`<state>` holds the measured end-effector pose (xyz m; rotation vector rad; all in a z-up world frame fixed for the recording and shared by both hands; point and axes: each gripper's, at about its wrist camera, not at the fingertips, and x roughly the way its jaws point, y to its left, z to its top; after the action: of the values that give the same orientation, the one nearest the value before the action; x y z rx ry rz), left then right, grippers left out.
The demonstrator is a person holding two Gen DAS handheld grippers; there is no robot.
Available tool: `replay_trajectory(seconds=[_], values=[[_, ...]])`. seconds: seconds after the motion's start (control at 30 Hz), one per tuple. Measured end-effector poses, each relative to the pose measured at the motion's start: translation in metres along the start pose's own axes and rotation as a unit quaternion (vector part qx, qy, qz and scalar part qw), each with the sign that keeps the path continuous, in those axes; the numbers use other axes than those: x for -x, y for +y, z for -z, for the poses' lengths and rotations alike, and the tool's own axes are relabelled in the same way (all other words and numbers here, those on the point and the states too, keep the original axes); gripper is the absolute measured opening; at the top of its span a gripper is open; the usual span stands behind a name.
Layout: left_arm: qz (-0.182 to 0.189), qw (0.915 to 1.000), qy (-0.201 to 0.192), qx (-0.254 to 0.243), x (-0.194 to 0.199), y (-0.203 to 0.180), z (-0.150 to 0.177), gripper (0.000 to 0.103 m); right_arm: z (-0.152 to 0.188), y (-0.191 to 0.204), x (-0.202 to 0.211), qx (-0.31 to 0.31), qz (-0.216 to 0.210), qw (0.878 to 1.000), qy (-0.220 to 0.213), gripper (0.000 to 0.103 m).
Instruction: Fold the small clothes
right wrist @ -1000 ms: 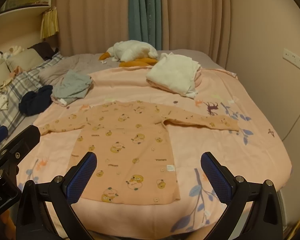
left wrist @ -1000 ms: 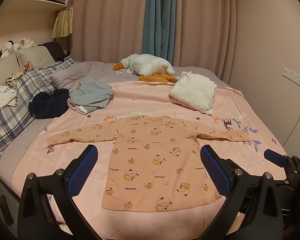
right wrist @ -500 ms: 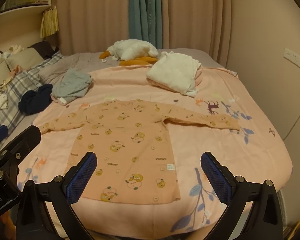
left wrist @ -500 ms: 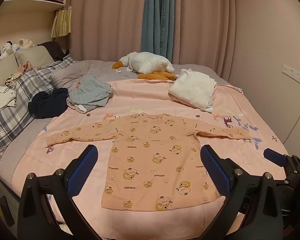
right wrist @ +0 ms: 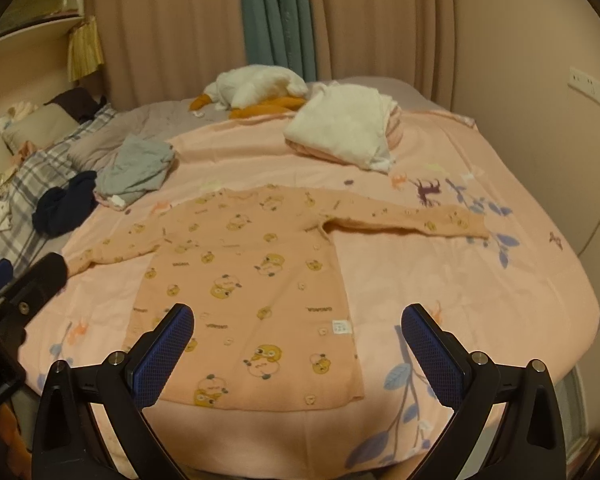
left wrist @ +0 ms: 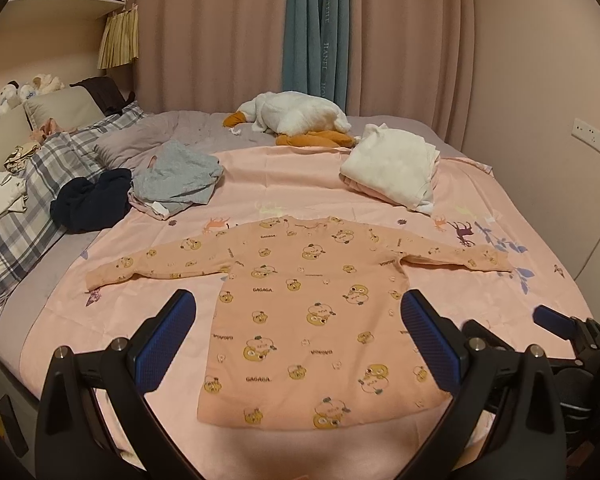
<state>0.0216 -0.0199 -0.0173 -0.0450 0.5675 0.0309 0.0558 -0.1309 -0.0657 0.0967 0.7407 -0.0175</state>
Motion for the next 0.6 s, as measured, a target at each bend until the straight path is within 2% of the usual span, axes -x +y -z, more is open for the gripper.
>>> replay_trajectory(seconds=[0.1, 0.17, 0.27, 0.37, 0.43, 0.5, 0.6], values=[[-0.008, 0.9999, 0.006, 0.007, -0.025, 0.011, -0.004, 0.103, 0.003, -0.01, -0.012, -0.009, 0.002, 1.0, 0.001, 0.103], [-0.004, 0.9995, 0.022, 0.022, -0.045, 0.023, -0.008, 0.103, 0.004, -0.018, -0.025, -0.016, 0.005, 1.0, 0.017, 0.103], [0.019, 0.9967, 0.034, 0.072, -0.081, 0.046, -0.016, 0.102, 0.004, -0.033, -0.045, -0.03, 0.014, 0.999, 0.035, 0.103], [0.04, 0.9948, 0.057, 0.075, -0.121, 0.061, -0.018, 0.101, -0.003, -0.047, -0.062, -0.042, 0.019, 0.998, 0.036, 0.103], [0.036, 0.9927, 0.077, 0.085, -0.145, 0.072, -0.016, 0.099, -0.011, -0.061, -0.077, -0.053, 0.018, 0.998, 0.04, 0.103], [0.06, 0.9864, 0.098, 0.118, -0.176, 0.091, -0.011, 0.096, -0.023, -0.077, -0.093, -0.068, 0.016, 0.997, 0.042, 0.103], [0.085, 0.9748, 0.127, 0.163, -0.212, 0.118, -0.005, 0.093, -0.045, -0.108, -0.122, -0.092, 0.034, 0.994, 0.048, 0.103]])
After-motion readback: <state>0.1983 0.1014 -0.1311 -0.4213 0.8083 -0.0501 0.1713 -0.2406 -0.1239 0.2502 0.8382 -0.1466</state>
